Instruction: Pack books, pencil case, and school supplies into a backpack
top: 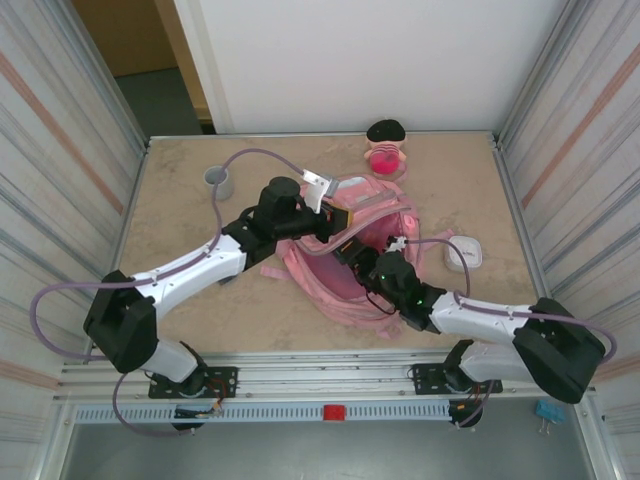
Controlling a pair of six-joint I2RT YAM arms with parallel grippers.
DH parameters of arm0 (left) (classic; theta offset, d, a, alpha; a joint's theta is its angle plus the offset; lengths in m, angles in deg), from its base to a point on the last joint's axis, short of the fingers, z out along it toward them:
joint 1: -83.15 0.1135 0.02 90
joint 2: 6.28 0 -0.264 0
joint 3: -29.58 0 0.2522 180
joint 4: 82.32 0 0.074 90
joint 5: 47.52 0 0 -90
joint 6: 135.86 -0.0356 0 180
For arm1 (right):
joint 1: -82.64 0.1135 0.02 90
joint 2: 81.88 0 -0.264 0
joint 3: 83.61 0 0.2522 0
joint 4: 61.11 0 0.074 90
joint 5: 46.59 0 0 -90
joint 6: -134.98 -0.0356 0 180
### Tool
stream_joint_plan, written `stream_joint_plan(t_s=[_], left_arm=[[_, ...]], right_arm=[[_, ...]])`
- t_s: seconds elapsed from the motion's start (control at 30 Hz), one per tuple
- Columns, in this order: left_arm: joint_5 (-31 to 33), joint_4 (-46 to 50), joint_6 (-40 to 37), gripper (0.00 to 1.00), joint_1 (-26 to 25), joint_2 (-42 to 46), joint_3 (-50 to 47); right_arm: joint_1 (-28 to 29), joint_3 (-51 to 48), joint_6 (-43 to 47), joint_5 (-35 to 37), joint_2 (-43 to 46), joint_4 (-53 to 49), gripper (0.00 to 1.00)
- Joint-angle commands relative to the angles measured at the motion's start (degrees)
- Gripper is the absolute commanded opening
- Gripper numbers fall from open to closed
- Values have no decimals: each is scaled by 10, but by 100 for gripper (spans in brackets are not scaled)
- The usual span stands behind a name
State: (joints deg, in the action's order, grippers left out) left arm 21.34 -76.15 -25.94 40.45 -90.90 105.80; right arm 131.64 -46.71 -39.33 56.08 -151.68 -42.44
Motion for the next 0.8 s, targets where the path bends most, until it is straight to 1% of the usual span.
stream_joint_plan(t_s=[0.0,0.17,0.33,0.77], left_arm=[[-25,-93,22,0,3,9,30],[-18,-88,19,0,7,9,29],[-5,-85,17,0,15,18,16],[8,-74,8,0,28,25,-6]], right_arm=[[6,37,-43,24,-24,50,36],[11,59,-78,-12,-66,11,41],[12,59,-93,-73,-85,-40,50],[9,66,-60,-191,-54,-183,64]])
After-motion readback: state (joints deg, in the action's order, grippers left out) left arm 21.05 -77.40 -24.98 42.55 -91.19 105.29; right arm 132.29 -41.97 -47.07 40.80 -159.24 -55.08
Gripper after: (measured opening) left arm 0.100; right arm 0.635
